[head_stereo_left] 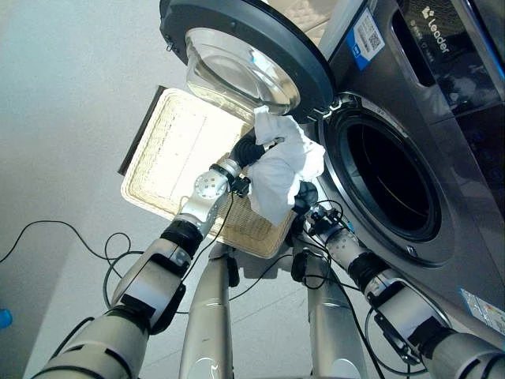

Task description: Put the clothes into the washing machine.

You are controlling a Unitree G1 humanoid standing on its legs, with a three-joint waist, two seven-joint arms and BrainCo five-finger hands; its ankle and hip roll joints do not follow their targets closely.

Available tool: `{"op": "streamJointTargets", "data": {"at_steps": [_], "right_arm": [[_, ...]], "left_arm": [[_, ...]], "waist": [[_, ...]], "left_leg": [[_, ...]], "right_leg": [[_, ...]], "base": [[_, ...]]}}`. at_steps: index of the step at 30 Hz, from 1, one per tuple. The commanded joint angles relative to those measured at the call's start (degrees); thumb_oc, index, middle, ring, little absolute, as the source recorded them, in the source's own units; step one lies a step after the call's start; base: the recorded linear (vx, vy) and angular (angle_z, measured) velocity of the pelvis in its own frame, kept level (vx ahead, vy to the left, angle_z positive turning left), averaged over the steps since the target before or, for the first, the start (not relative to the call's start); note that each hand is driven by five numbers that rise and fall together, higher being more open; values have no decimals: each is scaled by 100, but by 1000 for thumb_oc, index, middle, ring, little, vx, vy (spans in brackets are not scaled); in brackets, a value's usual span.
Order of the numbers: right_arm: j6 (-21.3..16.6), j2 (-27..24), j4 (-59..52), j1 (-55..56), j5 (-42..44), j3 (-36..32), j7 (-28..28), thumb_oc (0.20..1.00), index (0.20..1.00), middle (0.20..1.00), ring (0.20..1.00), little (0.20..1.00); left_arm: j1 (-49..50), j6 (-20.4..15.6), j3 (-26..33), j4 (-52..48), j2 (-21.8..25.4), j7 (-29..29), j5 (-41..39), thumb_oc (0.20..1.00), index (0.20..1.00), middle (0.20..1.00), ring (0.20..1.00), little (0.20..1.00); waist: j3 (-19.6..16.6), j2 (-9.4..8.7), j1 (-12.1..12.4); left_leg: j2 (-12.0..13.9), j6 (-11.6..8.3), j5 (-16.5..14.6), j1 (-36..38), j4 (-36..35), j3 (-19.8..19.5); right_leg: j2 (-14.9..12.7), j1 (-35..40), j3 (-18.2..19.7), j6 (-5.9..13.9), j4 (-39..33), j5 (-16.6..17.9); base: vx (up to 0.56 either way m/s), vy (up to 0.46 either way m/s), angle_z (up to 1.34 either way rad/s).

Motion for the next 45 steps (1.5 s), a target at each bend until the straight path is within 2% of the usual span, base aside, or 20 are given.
{"op": "streamJointTargets", "data": {"at_steps": [1,4,5,6,7,8,14,20,25,28,29,30,34,35,36,38,43,45], "right_arm": [[-827,208,-294,-491,596,-661,-232,200,200,200,200,200],[-1078,240,-108,-348,521,-734,-398,200,200,200,200,200],[-1178,255,-25,-309,479,-763,-476,200,200,200,200,200],[-1178,255,-25,-309,479,-763,-476,200,200,200,200,200],[-1209,235,35,-278,486,-790,-487,200,200,200,200,200],[-1238,228,61,-218,489,-786,-447,200,200,200,200,200],[-1506,186,53,-120,415,-777,-621,200,200,200,200,200],[-1567,78,206,-157,396,-835,-638,200,200,200,200,200],[-1766,-56,401,-230,515,-1059,-988,200,200,200,200,200],[-1764,-63,418,-236,528,-1074,-1001,200,200,200,200,200],[-1794,-98,510,-240,554,-1169,-1051,200,200,200,200,200],[-1782,-163,747,-298,713,-1378,-1113,200,200,200,200,200],[-1767,-176,781,-318,777,-1426,-1105,200,200,200,200,200],[-1739,-197,849,-355,962,-1498,-1078,200,200,200,200,200],[-1690,-284,1151,-487,1460,-1838,-1083,200,200,200,200,200],[-1719,-348,1306,-591,1556,-2051,-1246,200,200,200,200,200],[-1703,-498,1479,-535,1847,-2434,-1410,200,200,200,200,200],[-1696,-542,1524,-498,1954,-2566,-1448,200,200,200,200,200]], "left_arm": [[396,-218,-577,-41,-373,-121,712,200,200,200,200,200],[431,-245,-665,-83,-374,-33,856,200,200,200,200,200],[437,-247,-694,-92,-396,17,911,442,442,442,442,442],[437,-247,-694,-92,-396,17,911,442,442,442,442,442],[428,-161,-727,-114,-395,9,940,928,928,928,928,928],[411,-103,-792,-142,-403,136,998,1000,1000,1000,1000,1000],[363,18,-853,-89,-439,750,1037,1000,1000,1000,1000,1000],[365,-44,-754,107,-425,844,947,1000,1000,1000,1000,1000],[415,-105,-633,282,-329,927,871,1000,1000,1000,1000,1000],[417,-107,-630,290,-328,940,864,1000,1000,1000,1000,1000],[446,-139,-582,319,-317,1003,849,1000,1000,1000,1000,1000],[481,-270,-442,459,-327,1357,628,1000,1000,1000,1000,1000],[482,-300,-397,477,-334,1448,601,1000,1000,1000,1000,1000],[490,-372,-332,518,-346,1618,560,1000,1000,1000,1000,1000],[586,-665,57,667,-370,2389,213,1000,1000,1000,1000,1000],[680,-825,396,710,-359,3012,20,1000,1000,1000,1000,1000],[1107,-1177,1011,686,-231,3954,-358,1000,1000,1000,1000,1000],[1226,-1263,1231,719,-170,4096,-542,1000,1000,1000,1000,1000]], "waist": [[-127,316,-164],[-127,348,-222],[-127,364,-250],[-127,364,-250],[-127,373,-277],[-127,389,-321],[-127,405,-417],[-127,423,-424],[-127,464,-418],[-127,465,-419],[-127,474,-417],[-127,505,-407],[-127,512,-403],[-127,518,-394],[-127,552,-341],[-127,581,-283],[-127,647,-153],[-127,671,-120]], "left_leg": [[-154,-248,-91,63,-225,201],[-153,-242,-101,96,-256,259],[-149,-241,-102,115,-277,299],[-149,-241,-102,115,-277,299],[-154,-240,-105,129,-289,325],[-159,-237,-102,157,-314,377],[-173,-239,-88,206,-365,461],[-192,-249,-87,204,-351,463],[-194,-251,-86,219,-351,457],[-194,-251,-86,225,-353,458],[-195,-248,-89,241,-364,454],[-196,-248,-96,243,-356,452],[-198,-247,-99,239,-353,453],[-202,-246,-102,234,-347,451],[-230,-252,-121,221,-309,383],[-264,-252,-95,173,-309,318],[-331,-257,-130,160,-280,188],[-351,-253,-141,137,-252,155]], "right_leg": [[-191,33,-109,929,489,-334],[-144,49,-41,925,419,-315],[-115,55,-1,922,389,-307],[-115,55,-1,922,389,-307],[-90,64,33,917,357,-301],[-56,88,70,912,310,-293],[42,129,209,903,219,-281],[60,152,229,899,205,-288],[74,133,255,897,274,-307],[76,137,259,896,273,-308],[82,146,267,898,281,-317],[82,146,273,895,299,-330],[82,140,273,895,307,-337],[79,137,269,892,317,-345],[53,140,248,889,370,-379],[26,113,205,873,372,-360],[-83,132,58,855,440,-419],[-128,114,7,848,478,-432]], "base": [[-12,82,-15],[-6,83,-18],[0,67,-17],[3,71,-24],[5,77,-23],[7,98,-34],[12,63,-20],[2,6,-1],[0,0,0],[0,0,0],[0,0,0],[0,0,0],[0,0,0],[0,0,0],[-11,-55,-2],[-5,-65,-1],[-1,-57,4],[1,-37,17]]}}
